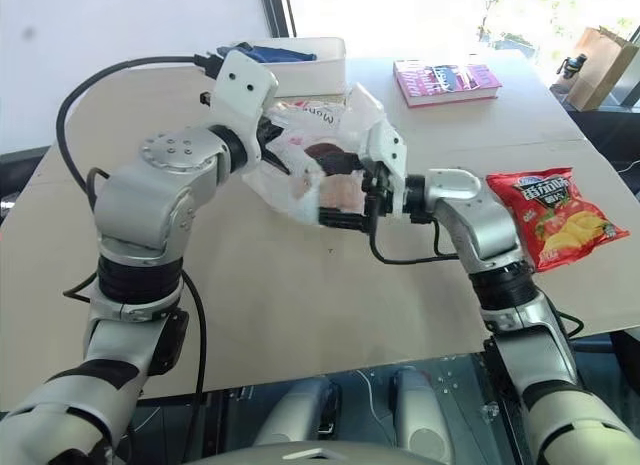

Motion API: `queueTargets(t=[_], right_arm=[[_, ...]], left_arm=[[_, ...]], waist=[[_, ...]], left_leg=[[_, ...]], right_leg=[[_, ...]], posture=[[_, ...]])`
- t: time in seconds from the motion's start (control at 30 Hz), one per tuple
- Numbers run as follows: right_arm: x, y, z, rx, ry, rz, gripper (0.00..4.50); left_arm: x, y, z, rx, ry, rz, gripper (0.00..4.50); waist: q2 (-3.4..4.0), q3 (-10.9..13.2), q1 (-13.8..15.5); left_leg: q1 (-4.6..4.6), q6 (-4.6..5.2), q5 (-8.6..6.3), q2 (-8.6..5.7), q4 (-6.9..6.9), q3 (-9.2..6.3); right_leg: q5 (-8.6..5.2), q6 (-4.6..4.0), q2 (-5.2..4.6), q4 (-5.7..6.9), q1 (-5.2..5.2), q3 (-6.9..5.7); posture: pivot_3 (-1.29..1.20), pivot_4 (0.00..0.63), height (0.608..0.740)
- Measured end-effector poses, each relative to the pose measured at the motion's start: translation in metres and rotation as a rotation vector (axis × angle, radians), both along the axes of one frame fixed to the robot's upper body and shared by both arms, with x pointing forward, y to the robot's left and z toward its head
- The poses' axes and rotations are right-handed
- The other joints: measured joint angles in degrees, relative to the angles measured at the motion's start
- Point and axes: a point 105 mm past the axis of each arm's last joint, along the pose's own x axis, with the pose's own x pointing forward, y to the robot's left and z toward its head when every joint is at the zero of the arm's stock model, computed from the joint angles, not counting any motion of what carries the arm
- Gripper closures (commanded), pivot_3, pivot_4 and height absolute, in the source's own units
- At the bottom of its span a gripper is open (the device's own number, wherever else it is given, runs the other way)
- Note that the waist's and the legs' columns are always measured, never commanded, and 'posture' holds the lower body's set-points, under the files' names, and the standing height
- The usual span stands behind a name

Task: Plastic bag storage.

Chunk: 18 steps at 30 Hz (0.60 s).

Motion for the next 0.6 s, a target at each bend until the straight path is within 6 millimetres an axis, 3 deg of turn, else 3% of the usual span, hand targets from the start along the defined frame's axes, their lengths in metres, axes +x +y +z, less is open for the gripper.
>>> queueTargets(t=[0.1, 0.23, 0.3, 0.43, 0.53, 0.6], right_arm=[[0.003, 0.002, 0.0, 0.021, 0.053, -0.031, 0.15], [0.05, -0.001, -0.006, 0.037, 0.128, -0.299, 0.15], [0.054, -0.002, -0.006, 0.08, 0.184, -0.304, 0.15], [0.025, 0.009, 0.018, 0.196, 0.244, -0.092, 0.15], [-0.013, 0.011, 0.04, 0.216, 0.216, 0.106, 0.15], [-0.022, 0.009, 0.045, 0.231, 0.266, 0.161, 0.15]], left_arm=[[0.001, -0.001, 0.001, -0.002, -0.008, -0.006, 4.5], [-0.001, -0.009, 0.006, -0.01, -0.037, -0.05, 4.5], [-0.001, -0.01, 0.007, -0.01, -0.043, -0.058, 4.5], [-0.002, -0.013, 0.006, -0.001, -0.037, -0.076, 4.5], [-0.002, -0.015, 0.003, 0.009, -0.029, -0.081, 4.5], [-0.001, -0.014, 0.003, 0.015, -0.028, -0.077, 4.5]], waist=[[0.0, 0.0, 0.0], [0.0, 0.0, 0.3], [0.0, 0.0, 0.5], [0.01, 0.0, 0.6], [0.01, 0.0, 0.7], [0.01, 0.0, 0.7]], left_leg=[[0.01, 0.0, 0.0, 0.0, 0.01, 0.01], [0.05, -0.04, 0.02, -0.01, 0.02, 0.05], [0.04, -0.04, 0.02, 0.0, 0.01, 0.03], [-0.07, 0.0, 0.0, 0.0, -0.03, 0.02], [-0.06, 0.02, -0.01, 0.0, -0.02, -0.01], [-0.05, 0.02, -0.01, 0.0, -0.01, -0.02]], right_leg=[[0.0, 0.0, -0.01, 0.04, 0.0, 0.02], [0.01, -0.02, -0.02, 0.11, -0.01, 0.06], [0.0, -0.02, -0.01, 0.09, -0.02, 0.05], [0.0, -0.02, -0.01, -0.05, -0.05, 0.03], [0.0, -0.01, -0.01, -0.08, -0.01, -0.01], [0.0, -0.02, -0.02, -0.05, 0.0, -0.02]], posture=[[0.0, 0.15, 0.74], [0.0, 0.15, 0.74], [0.0, 0.15, 0.74], [0.0, 0.15, 0.74], [0.0, 0.15, 0.74], [0.0, 0.15, 0.74]])
